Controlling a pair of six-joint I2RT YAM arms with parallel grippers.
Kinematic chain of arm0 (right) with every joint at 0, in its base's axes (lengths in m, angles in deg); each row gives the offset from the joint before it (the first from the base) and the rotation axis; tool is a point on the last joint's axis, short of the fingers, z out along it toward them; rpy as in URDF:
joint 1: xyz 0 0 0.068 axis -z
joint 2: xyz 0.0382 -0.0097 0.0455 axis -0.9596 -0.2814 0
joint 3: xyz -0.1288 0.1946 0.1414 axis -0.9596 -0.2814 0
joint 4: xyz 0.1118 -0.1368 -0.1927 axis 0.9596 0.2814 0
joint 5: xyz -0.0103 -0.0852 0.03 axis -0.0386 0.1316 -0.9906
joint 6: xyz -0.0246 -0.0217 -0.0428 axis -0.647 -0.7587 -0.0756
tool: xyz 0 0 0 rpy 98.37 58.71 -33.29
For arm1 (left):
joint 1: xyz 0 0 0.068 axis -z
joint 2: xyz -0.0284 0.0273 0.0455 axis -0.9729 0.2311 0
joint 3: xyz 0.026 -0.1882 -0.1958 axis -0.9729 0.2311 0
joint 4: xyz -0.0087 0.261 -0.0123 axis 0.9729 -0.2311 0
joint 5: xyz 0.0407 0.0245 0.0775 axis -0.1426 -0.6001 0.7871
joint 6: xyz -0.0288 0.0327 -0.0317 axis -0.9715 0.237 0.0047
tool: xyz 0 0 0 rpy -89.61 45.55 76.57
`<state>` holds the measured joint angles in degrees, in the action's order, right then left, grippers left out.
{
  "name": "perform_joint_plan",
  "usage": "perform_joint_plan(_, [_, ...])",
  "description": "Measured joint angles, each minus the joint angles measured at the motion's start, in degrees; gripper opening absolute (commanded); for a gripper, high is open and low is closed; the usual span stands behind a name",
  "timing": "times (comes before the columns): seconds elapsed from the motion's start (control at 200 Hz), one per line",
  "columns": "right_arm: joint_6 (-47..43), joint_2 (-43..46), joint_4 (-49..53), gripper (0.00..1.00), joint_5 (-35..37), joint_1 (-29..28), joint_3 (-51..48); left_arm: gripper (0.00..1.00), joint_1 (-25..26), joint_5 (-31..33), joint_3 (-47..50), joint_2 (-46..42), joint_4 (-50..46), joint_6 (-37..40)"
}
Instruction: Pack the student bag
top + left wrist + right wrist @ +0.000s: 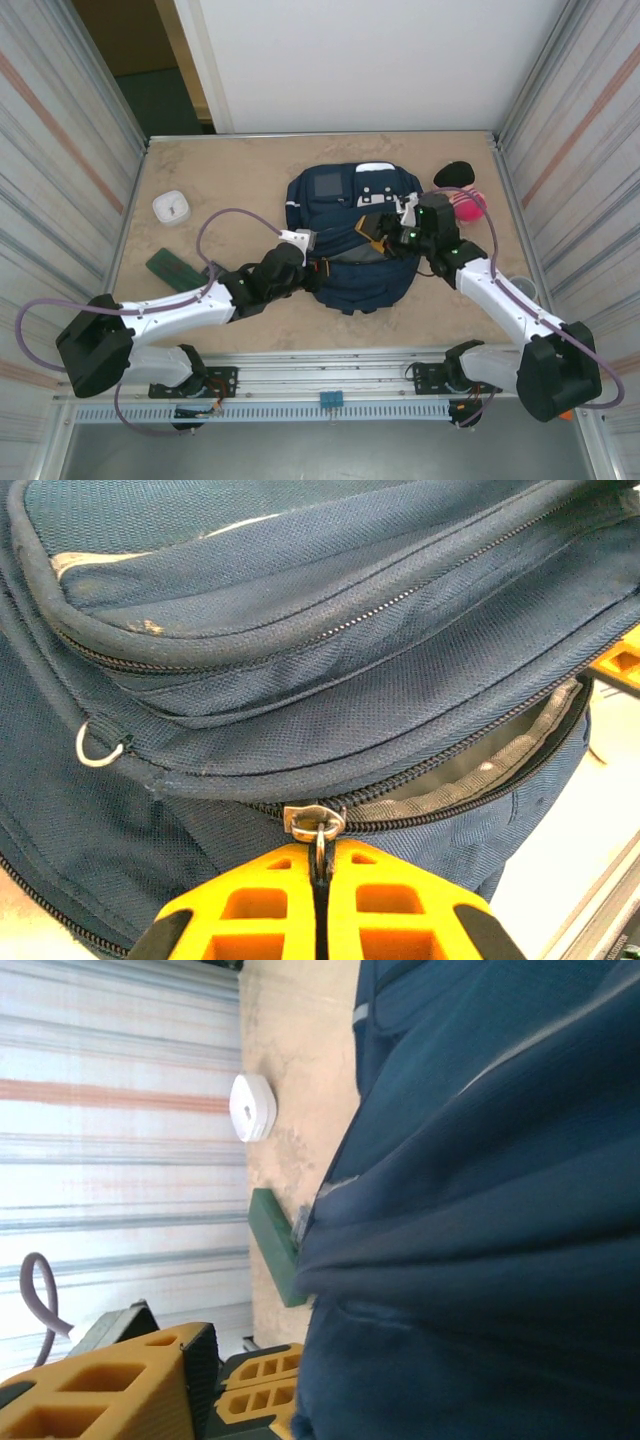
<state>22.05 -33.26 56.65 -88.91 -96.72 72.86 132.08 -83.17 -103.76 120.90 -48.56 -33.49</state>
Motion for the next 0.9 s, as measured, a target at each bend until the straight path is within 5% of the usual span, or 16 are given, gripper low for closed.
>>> perform_joint_plan(0.105, [2.0,0.0,-2.3,0.56,4.3,-4.4,-1.2,0.00,0.0,-0.9,0.0,0.0,0.1,0.4])
perform_joint_plan(0.281, [3.8,-2.7,-5.9,0.23,7.6,-7.3,-1.6,0.00,-0.4,-1.8,0.0,0.0,0.2,0.7])
perform_joint_plan(0.411, [3.4,-3.9,-5.5,0.10,6.7,-6.4,-1.4,0.00,-0.4,-1.3,0.0,0.0,0.0,0.7])
perform_joint_plan(0.902, [-9.2,-4.8,11.6,0.00,-8.8,3.7,10.7,0.00,-7.9,-3.9,0.7,-2.4,0.1,4.3])
